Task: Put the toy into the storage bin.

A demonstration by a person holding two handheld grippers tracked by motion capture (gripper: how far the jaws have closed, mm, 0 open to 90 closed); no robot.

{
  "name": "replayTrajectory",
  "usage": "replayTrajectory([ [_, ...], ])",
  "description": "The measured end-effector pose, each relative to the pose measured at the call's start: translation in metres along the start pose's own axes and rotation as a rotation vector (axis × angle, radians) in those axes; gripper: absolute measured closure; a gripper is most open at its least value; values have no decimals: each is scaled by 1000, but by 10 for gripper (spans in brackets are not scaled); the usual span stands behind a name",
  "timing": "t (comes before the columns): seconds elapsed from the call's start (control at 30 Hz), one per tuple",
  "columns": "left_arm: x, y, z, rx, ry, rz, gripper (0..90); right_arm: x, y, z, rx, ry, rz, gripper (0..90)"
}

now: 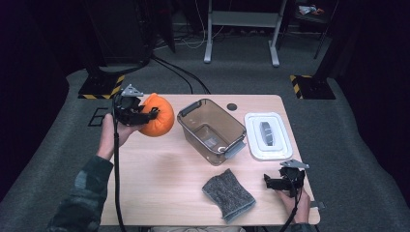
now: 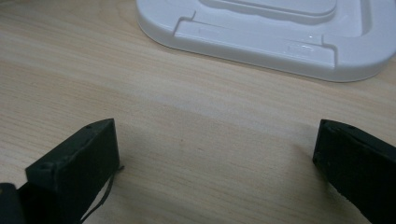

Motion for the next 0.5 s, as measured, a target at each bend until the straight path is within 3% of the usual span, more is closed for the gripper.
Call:
replayTrajectory([
  [0.5,26,-37,-21,41,28,-10,572,0,0,0,-3,-1,2,0],
])
Point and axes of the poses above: each handheld gripper's, and its own axes: x roughly forward along the jaws, y roughly out of its underside, z roughly to its left, the point moved 5 cm from there along x, roughly forward along the jaws, and after that the axes turned 13 degrees about -z, right-handed, at the moved point
